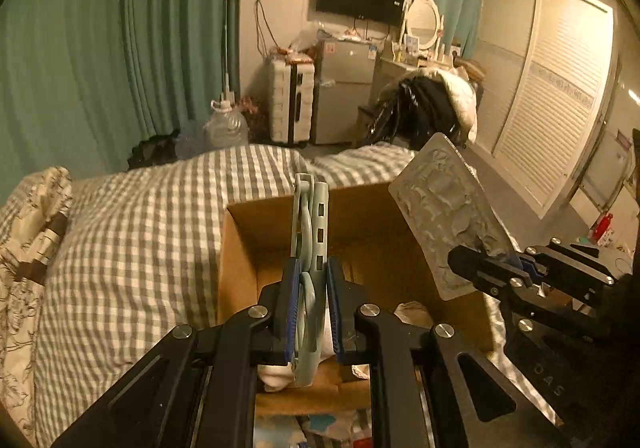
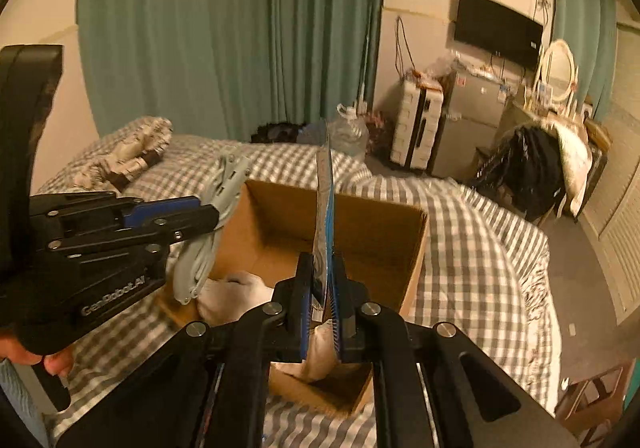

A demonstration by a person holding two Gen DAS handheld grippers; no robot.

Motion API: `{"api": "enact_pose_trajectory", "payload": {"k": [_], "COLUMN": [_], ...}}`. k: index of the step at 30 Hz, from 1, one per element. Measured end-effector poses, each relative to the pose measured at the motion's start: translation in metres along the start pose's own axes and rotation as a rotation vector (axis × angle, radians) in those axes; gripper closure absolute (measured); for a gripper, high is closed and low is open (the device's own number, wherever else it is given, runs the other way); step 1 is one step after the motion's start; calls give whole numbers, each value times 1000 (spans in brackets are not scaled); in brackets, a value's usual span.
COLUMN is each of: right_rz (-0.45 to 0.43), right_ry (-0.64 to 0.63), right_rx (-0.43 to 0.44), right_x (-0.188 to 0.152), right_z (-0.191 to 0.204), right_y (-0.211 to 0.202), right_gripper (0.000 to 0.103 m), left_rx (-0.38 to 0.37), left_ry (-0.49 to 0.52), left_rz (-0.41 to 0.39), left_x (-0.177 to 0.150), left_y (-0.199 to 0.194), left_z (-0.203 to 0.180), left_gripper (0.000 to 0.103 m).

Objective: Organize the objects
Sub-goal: 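Lower the hanger and blister pack into the box and release both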

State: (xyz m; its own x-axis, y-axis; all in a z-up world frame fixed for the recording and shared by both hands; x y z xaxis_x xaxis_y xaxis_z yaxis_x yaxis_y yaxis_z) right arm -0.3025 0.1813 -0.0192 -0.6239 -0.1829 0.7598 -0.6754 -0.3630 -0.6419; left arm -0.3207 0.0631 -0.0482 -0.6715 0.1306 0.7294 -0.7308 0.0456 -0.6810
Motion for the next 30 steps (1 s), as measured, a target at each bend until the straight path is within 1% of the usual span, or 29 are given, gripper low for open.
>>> {"api": "enact_pose_trajectory", "payload": {"k": [5, 8, 9, 10, 11, 12, 13, 14, 15, 17, 19, 21, 23, 25, 27, 30], "right_rz": [30, 29, 23, 15, 5, -3, -17, -31, -45, -70, -92, -117, -136, -150, -165, -191], "right_ry": [28, 38, 36, 34, 32, 30, 27, 25, 23, 20, 13, -4, -21, -35, -42, -46], "right_rx": [17, -2, -8, -17, -26, -33, -43, -53, -64, -78, -88, -106, -122, -134, -143, -149], "right_x": [-15, -16, -15, -12, -10, -8, -7, -5, -3, 0, 2, 2, 1, 0, -3, -9], "right_z": [-15, -21, -20, -20, -19, -17, -14, -12, -9, -2, 5, 16, 28, 37, 45, 57], "right_y": [26, 25, 21, 15, 8, 1, -8, -17, -28, -52, -75, -101, -122, -143, -160, -181], "right_gripper": [95, 95, 94, 92, 84, 70, 65, 59, 57, 55, 49, 41, 38, 35, 28, 20], "left_rx": [-14, 0, 0, 7, 20, 42, 68, 79, 89, 120, 132, 139, 153, 178, 190, 193], "left_ry": [-15, -42, -46, -50, -52, -54, -51, -47, -42, -47, -61, -76, -74, -72, -73, -76], "left_rz": [45, 54, 55, 49, 38, 21, -3, -14, -25, -49, -74, -109, -132, -164, -188, -209], "left_x": [-10, -12, -12, -11, -11, -11, -11, -10, -10, -11, -11, -13, -16, -20, -23, -32], "left_y": [25, 24, 21, 14, 8, -1, -13, -20, -28, -51, -73, -99, -119, -139, -154, -172], "left_z": [-1, 6, 8, 10, 12, 14, 15, 17, 20, 24, 28, 32, 34, 36, 38, 43], "left_gripper": [90, 85, 77, 63, 53, 38, 36, 36, 35, 31, 20, 18, 17, 10, 7, 6]}}
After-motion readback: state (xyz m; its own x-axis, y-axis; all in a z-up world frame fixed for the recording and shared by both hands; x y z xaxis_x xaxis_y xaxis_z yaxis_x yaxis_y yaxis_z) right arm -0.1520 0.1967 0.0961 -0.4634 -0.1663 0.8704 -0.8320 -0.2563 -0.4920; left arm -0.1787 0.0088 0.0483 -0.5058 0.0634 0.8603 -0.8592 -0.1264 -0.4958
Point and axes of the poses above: each gripper's, at about its wrist camera, not at the fingertips, and y roughly the way its jaws point, z to its left, x to its top, the point moved 2 cm from there along y, roughly the way its jaws point, and after that the axes turned 12 degrees about x, right-handed, at the moved point
